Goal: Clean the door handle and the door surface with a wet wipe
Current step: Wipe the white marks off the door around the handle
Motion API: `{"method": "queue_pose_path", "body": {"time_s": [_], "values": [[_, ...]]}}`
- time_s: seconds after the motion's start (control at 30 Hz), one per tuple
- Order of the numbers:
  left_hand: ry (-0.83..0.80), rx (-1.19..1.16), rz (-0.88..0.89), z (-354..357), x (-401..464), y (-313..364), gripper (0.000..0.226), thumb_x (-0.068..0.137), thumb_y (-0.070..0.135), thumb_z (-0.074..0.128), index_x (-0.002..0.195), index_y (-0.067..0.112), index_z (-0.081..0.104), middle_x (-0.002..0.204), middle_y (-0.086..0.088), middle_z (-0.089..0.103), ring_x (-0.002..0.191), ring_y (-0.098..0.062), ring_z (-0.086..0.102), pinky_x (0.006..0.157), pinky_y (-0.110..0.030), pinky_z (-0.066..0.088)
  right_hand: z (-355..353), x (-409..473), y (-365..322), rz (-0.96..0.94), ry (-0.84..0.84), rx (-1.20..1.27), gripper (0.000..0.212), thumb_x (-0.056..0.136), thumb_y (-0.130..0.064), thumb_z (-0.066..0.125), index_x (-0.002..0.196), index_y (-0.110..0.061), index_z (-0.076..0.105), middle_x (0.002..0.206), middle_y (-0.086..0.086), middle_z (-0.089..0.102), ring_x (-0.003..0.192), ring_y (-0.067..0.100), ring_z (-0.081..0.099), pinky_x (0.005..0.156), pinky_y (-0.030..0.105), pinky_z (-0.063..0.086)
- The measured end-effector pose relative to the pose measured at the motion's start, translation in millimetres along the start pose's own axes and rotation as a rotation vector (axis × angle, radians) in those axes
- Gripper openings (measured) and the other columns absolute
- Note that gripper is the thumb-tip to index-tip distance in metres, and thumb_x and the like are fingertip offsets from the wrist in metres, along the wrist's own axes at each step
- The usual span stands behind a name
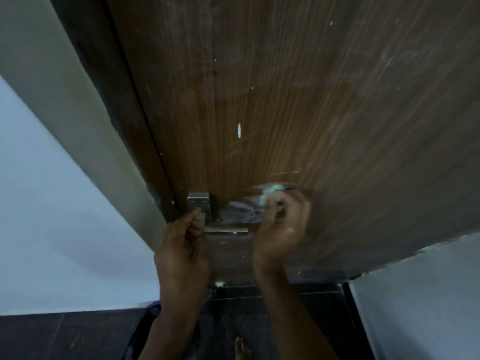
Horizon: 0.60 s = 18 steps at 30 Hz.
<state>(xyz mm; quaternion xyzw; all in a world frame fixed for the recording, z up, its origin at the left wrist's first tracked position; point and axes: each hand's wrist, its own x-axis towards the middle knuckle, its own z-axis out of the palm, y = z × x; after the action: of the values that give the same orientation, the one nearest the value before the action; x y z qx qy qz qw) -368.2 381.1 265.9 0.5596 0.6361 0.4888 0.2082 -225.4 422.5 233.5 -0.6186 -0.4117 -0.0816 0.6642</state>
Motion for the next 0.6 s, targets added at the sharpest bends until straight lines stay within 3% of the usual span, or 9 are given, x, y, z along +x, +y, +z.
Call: {"method": "queue_pose_path", "body": {"time_s": [0.07, 0.13, 0.2, 0.3, 0.4, 0.47, 0.53, 0.6], "values": [[-0.038, 0.011, 0.009, 4.6, -1.0, 1.6, 0.040, 0.089, 0.003, 0.061, 0.120, 0.028, 0.066, 0.109, 0.007, 0.068, 0.095, -0.005, 0.062, 0.083, -0.020, 0.048, 10.8, -23.6, -12.4, -0.222, -0.298, -0.037, 0.015, 0.089, -0.003, 0.073, 0.104, 0.000, 0.075, 0.110, 0.016, 0.070, 0.107, 0.018, 0.065, 0.089, 0.035, 0.058], [-0.064, 0.012, 0.023, 8.5, -1.7, 5.2, 0.045, 0.088, -0.002, 0.061, 0.121, 0.029, 0.065, 0.106, 0.014, 0.064, 0.093, 0.008, 0.058, 0.080, -0.004, 0.042, 13.2, -31.0, -18.1, -0.332, -0.489, -0.025, 0.020, 0.096, -0.014, 0.068, 0.106, 0.001, 0.076, 0.113, 0.019, 0.070, 0.108, 0.029, 0.068, 0.089, 0.044, 0.058], [-0.065, 0.016, 0.053, 9.4, -1.8, 6.5, 0.046, 0.087, -0.005, 0.061, 0.121, 0.025, 0.066, 0.101, 0.022, 0.060, 0.094, 0.020, 0.054, 0.077, 0.004, 0.037, 7.5, -14.6, -16.5, -0.258, -0.353, 0.033, 0.021, 0.097, -0.013, 0.065, 0.106, 0.003, 0.076, 0.113, 0.017, 0.069, 0.106, 0.026, 0.068, 0.084, 0.042, 0.061], [-0.043, 0.023, 0.072, 6.2, -0.3, 1.7, 0.047, 0.087, -0.007, 0.061, 0.122, 0.024, 0.067, 0.099, 0.020, 0.061, 0.095, 0.023, 0.052, 0.078, 0.001, 0.039, -10.6, 26.4, -4.3, 0.055, 0.087, 0.096, 0.012, 0.092, 0.001, 0.070, 0.104, 0.003, 0.073, 0.111, 0.002, 0.063, 0.100, 0.019, 0.068, 0.078, 0.039, 0.062], [-0.033, 0.020, 0.065, 6.9, 0.9, -1.5, 0.046, 0.088, -0.006, 0.061, 0.122, 0.024, 0.067, 0.100, 0.011, 0.064, 0.091, 0.019, 0.055, 0.075, -0.007, 0.041, -9.6, 39.8, -3.6, 0.186, 0.230, 0.051, 0.011, 0.095, 0.001, 0.068, 0.104, 0.006, 0.069, 0.107, 0.014, 0.061, 0.094, 0.023, 0.067, 0.078, 0.039, 0.061], [-0.033, 0.025, 0.079, 10.5, 1.5, 0.3, 0.041, 0.089, -0.004, 0.061, 0.120, 0.023, 0.068, 0.102, 0.011, 0.064, 0.086, 0.010, 0.055, 0.073, -0.005, 0.040, 1.5, 20.3, -15.7, 0.009, 0.066, 0.012, 0.013, 0.094, -0.001, 0.067, 0.104, 0.004, 0.073, 0.107, 0.016, 0.065, 0.096, 0.024, 0.068, 0.078, 0.039, 0.061], [-0.048, 0.031, 0.097, 14.8, 1.8, 1.9, 0.038, 0.090, -0.001, 0.061, 0.120, 0.020, 0.068, 0.104, 0.011, 0.062, 0.089, 0.004, 0.054, 0.074, -0.001, 0.039, 12.7, -7.3, -23.3, -0.282, -0.248, -0.062, 0.016, 0.091, -0.004, 0.071, 0.104, 0.002, 0.077, 0.107, 0.019, 0.071, 0.098, 0.031, 0.071, 0.078, 0.045, 0.061], [-0.075, 0.030, 0.106, 17.1, -0.4, 3.2, 0.036, 0.091, -0.001, 0.061, 0.120, 0.019, 0.068, 0.107, 0.011, 0.063, 0.091, 0.003, 0.055, 0.078, 0.002, 0.038, 14.3, -19.5, -18.2, -0.423, -0.444, -0.069, 0.020, 0.087, -0.003, 0.077, 0.107, 0.001, 0.077, 0.112, 0.019, 0.072, 0.101, 0.035, 0.070, 0.082, 0.046, 0.060]]}}
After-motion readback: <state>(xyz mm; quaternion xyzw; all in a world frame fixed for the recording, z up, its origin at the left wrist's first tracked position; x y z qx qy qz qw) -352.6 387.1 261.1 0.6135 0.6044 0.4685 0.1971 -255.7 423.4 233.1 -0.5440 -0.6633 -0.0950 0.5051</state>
